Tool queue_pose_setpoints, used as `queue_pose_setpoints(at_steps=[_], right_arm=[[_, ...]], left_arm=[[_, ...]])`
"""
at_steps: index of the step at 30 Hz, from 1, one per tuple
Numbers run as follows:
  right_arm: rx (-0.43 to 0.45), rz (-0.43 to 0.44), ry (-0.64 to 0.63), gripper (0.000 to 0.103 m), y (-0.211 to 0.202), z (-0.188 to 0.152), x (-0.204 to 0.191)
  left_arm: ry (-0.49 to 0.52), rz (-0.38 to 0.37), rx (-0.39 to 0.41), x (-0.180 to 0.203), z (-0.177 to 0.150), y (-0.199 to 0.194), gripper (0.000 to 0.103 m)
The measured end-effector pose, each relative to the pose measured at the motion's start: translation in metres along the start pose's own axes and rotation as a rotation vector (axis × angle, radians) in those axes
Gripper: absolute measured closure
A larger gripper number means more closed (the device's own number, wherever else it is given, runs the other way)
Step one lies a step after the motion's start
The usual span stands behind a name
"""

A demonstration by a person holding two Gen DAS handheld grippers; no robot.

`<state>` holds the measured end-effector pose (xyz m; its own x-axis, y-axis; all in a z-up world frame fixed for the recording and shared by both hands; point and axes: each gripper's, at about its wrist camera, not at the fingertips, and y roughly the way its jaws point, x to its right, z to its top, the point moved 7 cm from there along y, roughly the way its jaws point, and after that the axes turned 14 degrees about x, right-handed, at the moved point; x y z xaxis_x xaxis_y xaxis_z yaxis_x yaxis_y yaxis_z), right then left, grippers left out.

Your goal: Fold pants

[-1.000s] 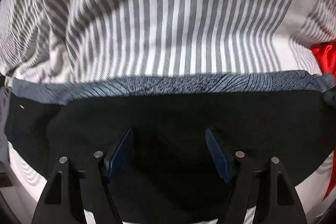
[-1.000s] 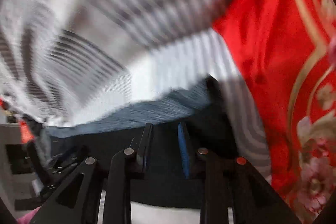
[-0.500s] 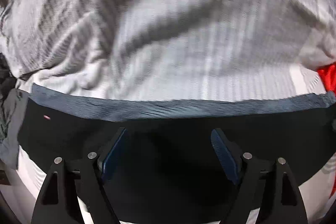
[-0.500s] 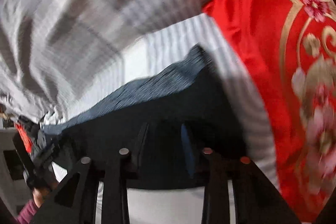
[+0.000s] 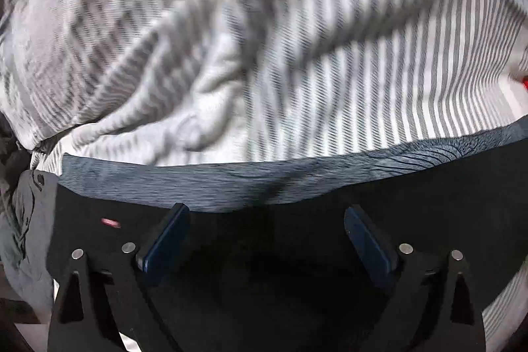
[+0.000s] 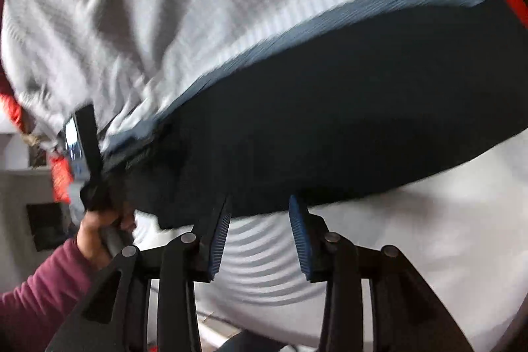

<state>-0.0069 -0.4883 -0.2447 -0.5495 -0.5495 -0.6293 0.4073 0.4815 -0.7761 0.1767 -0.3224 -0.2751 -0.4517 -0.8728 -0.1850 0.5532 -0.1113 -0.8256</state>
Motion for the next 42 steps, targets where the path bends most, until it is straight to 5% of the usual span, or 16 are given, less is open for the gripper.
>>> queue_pose_setpoints(at_steps=[7,12,21,23,26,32,37,42], right_arm=[[-0.117,0.118,-0.008,0.063,0.071,-0.067,-0.078],[-0.168,0.152,0.021,0.063,0.110,-0.094,-0.100],[-0.136,0.151,0.100,0.064,0.148,-0.097,-0.112],[-0.116,0.141,0.115,0.093,0.152,-0.088,-0.117],[-0.067,0.168,0.099,0.095,0.142,-0.081,-0.125],[-0.208,0.125,0.109,0.092,0.141,-0.111,-0.100],[-0.119,0.069,0.003,0.090,0.093,-0.080,-0.081],[0.080,-0.063,-0.040,0.090,0.054,0.002,-0.047]], left_arm=[[-0.057,0.078,-0.029,-0.093,-0.029,0.001,0.007],[-0.117,0.089,-0.055,-0.130,-0.051,0.018,0.007],[-0.101,0.062,-0.032,-0.137,-0.060,0.028,0.007],[-0.097,0.054,-0.029,-0.141,-0.058,0.029,0.007],[-0.084,0.050,-0.023,-0.137,-0.058,0.028,0.007],[-0.068,0.054,-0.034,-0.136,-0.054,0.032,0.004],[-0.076,-0.050,0.020,-0.106,-0.027,0.006,0.004],[-0.023,-0.124,0.039,-0.046,0.001,0.011,0.004]])
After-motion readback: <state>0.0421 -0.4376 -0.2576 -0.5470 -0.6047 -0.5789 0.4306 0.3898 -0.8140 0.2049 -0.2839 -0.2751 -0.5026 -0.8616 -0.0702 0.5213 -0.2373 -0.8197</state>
